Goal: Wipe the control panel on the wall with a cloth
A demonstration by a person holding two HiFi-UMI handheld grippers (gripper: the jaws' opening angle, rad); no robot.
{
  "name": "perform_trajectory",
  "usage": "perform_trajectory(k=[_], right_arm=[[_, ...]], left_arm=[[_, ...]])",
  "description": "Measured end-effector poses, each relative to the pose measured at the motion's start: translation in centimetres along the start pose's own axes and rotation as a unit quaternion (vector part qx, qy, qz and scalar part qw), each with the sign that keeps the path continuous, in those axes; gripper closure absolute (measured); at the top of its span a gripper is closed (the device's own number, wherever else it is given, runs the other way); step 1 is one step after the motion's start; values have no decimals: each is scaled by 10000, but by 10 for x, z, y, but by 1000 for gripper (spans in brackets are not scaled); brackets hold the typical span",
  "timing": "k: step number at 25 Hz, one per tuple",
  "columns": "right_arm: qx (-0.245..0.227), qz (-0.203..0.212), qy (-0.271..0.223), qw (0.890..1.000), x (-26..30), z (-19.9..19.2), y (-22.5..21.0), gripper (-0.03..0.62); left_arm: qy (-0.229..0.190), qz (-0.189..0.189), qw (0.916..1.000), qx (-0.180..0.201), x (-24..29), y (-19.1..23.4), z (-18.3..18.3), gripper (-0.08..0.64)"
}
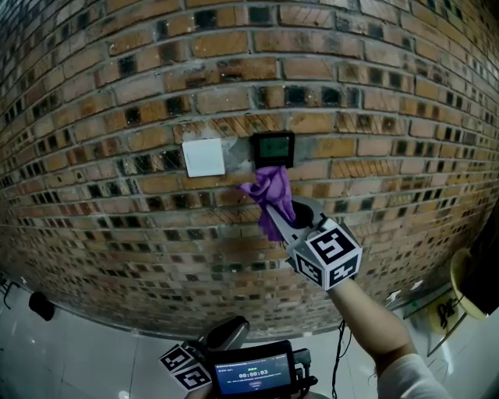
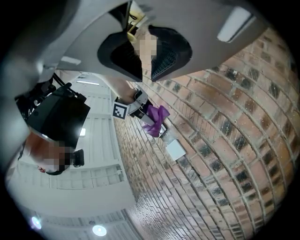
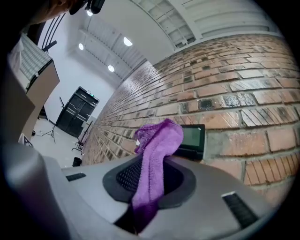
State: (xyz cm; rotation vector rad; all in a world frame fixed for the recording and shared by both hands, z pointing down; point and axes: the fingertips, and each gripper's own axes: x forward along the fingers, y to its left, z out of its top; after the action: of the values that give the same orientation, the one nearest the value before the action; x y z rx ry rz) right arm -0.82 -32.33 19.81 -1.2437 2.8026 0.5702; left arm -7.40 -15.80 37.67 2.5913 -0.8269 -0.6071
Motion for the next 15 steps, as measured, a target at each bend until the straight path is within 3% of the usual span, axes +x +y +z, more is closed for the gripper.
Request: perform_trajectory(k=[7, 15], right_arm=[[-183, -62, -208, 9996, 36, 36, -14, 514], [-356, -7, -131, 9993, 62, 49, -19, 514]], left_arm=[[-33, -42, 10000, 84, -1, -7, 8, 511], [-52, -32, 9998, 175, -5, -9, 13, 511]])
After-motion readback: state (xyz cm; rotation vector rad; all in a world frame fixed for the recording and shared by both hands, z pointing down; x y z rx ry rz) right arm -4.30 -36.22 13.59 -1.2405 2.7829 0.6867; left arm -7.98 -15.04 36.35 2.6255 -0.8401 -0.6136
